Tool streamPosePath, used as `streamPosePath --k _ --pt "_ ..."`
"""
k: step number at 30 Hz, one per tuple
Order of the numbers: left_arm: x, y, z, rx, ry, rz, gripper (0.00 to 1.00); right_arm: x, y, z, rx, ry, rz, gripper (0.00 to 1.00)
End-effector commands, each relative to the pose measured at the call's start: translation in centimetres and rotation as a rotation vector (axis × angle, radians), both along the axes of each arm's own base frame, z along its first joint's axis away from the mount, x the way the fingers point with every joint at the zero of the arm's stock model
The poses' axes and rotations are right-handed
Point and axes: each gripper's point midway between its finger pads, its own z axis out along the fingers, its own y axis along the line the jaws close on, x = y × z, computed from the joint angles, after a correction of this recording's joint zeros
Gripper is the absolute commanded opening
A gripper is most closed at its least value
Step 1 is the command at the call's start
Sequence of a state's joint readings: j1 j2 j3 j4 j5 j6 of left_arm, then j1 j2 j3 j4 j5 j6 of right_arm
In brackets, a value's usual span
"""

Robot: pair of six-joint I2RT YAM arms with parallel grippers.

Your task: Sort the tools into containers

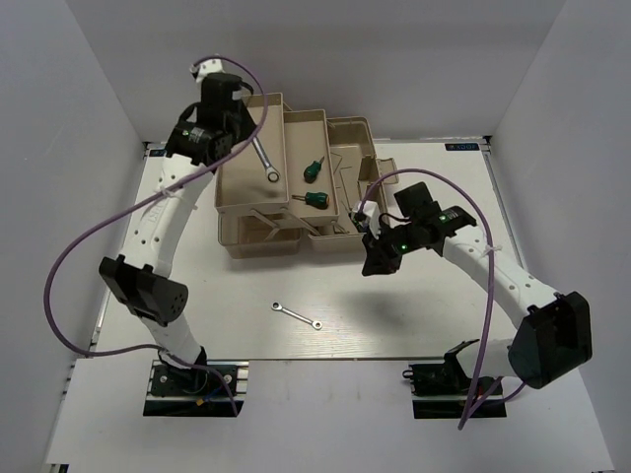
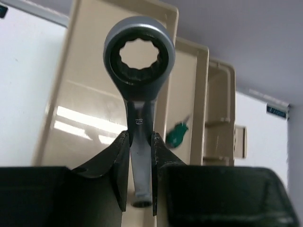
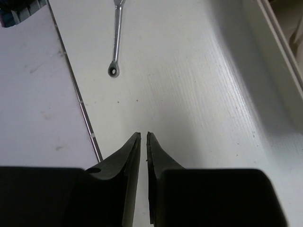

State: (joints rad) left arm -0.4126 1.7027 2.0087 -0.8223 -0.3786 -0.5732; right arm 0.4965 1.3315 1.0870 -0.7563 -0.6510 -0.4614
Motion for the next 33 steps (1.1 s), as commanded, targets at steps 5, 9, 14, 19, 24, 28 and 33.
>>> streamPosePath --k 5,9,14,19,24,28,33 --pt "4.1 3.0 5.2 -0.16 -0.119 -0.022 0.0 -0.8 0.4 0.5 0.022 -0.046 0.026 0.16" --pt "5.7 1.2 0.9 -0.193 -0.009 -0.143 0.0 -0.8 0.3 0.2 0.018 -0.045 0.017 0.18" --pt "6.8 -1.1 -3.0 -0.177 0.079 -0.283 0.0 -0.4 0.8 0.5 0.018 -0.057 0.026 0.31" --pt "6.5 -1.7 -4.6 -0.16 0.138 -0.332 0.1 -0.6 1.6 0.7 0.048 -0.045 0.096 0.79" --pt "6.2 0.2 -3.6 -0.127 0.112 -0.289 0.68 -0.7 3.5 0.9 0.077 -0.051 0.169 0.9" --pt "4.9 0.7 1.3 -0.137 0.008 -0.296 0.72 -0.7 5.6 -0.2 0.042 -0.088 0.251 0.9" --pt "-0.8 2.6 7.9 -0.1 -0.124 -0.283 0.74 -0.5 9.0 -3.2 -0.089 -0.094 0.303 0.85"
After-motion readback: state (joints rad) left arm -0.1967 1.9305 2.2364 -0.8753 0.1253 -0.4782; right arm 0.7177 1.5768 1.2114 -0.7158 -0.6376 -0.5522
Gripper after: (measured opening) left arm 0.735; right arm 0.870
